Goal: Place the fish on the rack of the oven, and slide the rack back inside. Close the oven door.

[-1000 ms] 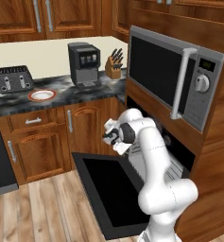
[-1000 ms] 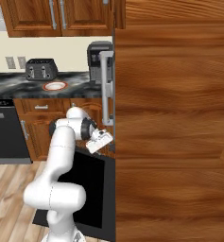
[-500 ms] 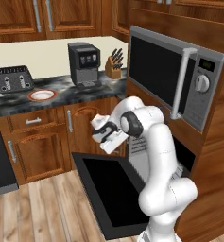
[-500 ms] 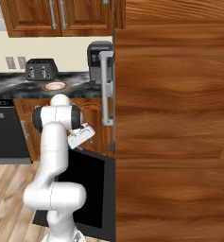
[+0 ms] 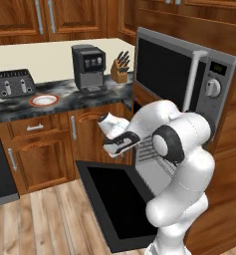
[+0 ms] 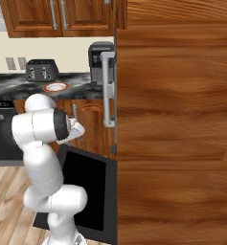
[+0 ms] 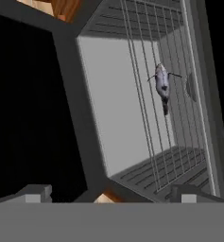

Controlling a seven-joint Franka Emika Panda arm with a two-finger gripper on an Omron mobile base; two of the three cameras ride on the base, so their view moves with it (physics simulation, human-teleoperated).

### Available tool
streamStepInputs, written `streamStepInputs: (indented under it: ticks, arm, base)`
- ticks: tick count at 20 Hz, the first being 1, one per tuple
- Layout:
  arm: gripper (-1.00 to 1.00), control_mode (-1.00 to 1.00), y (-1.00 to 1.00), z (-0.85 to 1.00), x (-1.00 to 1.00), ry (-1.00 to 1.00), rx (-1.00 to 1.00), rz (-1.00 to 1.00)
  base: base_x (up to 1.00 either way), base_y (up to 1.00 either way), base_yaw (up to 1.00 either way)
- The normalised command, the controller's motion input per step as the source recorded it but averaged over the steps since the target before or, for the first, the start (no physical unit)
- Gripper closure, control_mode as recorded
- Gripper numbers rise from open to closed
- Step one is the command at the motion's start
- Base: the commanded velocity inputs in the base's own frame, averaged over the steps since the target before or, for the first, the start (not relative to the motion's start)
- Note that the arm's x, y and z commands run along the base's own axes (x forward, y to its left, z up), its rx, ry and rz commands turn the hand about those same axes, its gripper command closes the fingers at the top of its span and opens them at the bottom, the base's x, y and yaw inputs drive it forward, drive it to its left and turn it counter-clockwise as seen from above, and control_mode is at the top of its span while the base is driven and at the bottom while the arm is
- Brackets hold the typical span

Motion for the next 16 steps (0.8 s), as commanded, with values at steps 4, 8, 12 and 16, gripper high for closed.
streamStepInputs:
  ticks: [4,8,12,16]
  arm:
    - [-1.0,-1.0,0.0,1.0,-1.0,-0.41,0.18,0.0]
    - [-1.0,-1.0,0.0,1.0,-1.0,-0.28,0.13,0.0]
    - [-1.0,-1.0,0.01,0.94,-0.79,-0.11,0.1,0.0]
    - [-1.0,-1.0,0.35,0.62,-0.4,0.05,0.01,0.11]
  base:
    - [0.0,0.0,0.0]
    - [0.0,0.0,0.0]
    - [0.0,0.0,0.0]
    - [0.0,0.0,0.0]
